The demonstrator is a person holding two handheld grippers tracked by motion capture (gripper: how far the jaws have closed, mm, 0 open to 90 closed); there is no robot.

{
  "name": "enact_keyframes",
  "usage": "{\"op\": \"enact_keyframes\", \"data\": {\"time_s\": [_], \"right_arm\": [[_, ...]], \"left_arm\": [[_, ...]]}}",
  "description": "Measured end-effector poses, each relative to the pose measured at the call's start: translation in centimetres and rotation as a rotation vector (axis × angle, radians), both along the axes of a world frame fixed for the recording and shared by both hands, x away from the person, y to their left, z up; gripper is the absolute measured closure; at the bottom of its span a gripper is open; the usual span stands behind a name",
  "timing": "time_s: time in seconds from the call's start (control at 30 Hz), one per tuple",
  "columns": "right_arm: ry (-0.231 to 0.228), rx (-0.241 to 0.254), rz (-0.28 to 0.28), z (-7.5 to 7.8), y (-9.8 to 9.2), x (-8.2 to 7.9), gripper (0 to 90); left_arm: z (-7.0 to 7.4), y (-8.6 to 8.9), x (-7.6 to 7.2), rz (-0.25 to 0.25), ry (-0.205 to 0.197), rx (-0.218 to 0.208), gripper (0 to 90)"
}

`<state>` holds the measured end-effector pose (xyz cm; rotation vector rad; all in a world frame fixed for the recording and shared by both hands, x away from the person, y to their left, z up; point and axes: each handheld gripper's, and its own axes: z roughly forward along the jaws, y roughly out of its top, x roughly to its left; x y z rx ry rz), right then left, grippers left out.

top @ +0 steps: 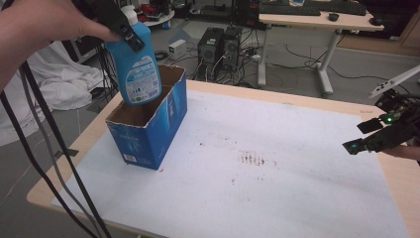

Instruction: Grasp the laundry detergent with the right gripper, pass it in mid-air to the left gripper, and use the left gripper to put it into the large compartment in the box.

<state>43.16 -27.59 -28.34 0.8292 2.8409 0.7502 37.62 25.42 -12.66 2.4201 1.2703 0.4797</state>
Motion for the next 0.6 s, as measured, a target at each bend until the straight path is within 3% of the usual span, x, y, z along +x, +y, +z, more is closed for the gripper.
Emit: {"op": "enact_keyframes", "data": {"time_s": [0.27,0.6], "right_arm": [[-0.003,0.005,-0.011,0.1,-0.6,-0.1,13.0],[0.002,0.001,-0.017,0.1,-1.0,-0.1,13.0]], "left_arm": [[-2.7,0.5,0.4,0.02,0.034,0.02,37.5],[-7.4,0.6,1.0,0.009,0.098,0.016,37.5]]}}
